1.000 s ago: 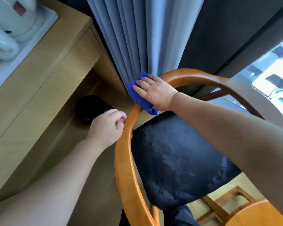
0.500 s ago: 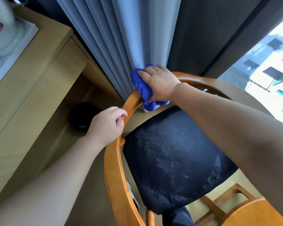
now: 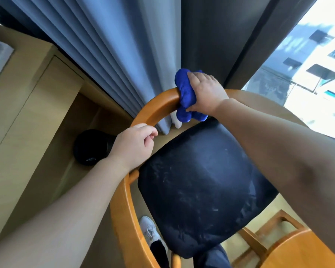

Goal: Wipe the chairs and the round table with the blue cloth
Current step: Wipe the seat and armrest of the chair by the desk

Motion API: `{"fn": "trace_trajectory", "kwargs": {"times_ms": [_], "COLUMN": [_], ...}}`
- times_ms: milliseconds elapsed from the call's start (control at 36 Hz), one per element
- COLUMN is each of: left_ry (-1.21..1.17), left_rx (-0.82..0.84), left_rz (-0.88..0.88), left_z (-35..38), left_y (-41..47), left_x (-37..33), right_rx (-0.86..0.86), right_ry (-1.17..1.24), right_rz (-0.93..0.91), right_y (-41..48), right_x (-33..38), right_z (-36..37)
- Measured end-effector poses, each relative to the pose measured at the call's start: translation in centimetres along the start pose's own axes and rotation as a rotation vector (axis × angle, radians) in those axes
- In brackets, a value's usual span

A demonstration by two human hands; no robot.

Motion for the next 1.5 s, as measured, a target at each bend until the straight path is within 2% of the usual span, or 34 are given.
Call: {"fn": "trace_trajectory", "kwargs": {"times_ms": [111,306,528,889,1500], "left_ry": [-0.008,-0.014,-0.034,-0.06,-0.072], "left_rx": [-0.001,0.003,0.021,0.095,0.191], "left_rz": [0.018,0.053,0.07,0.131,0.279], "left_z": [0.5,1.1,1.8,2.9,6.4], "left_y": [1.0,2.6,3.1,3.5,3.5], "left_x": [-0.6,-2.0,-3.7,-7.1,-13.2], "right_rx": [0.005,0.036,0.061,0.069,0.118], "right_ry": [-0.042,-0.253,-0.282,-0.165,-0.027], "right_rz": [0.091,0.185,0.282,0.55,0.864], "right_y": [-0.3,-1.1,-2.2,-8.9,-20.8], "right_x": [-2.6,-6.5,-8.2,-13.7,-19.9], "right_z": [0.4,0.4,0.0,-0.5,-0.2]}}
Point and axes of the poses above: each hand's wrist, its own y-axis towards the middle knuckle, its own z-axis out of the palm, x = y × z, the point moved 2 cm from there along y, towards the middle knuckle, and after that the axes turned 10 degrees about z, right-handed, at the moved point
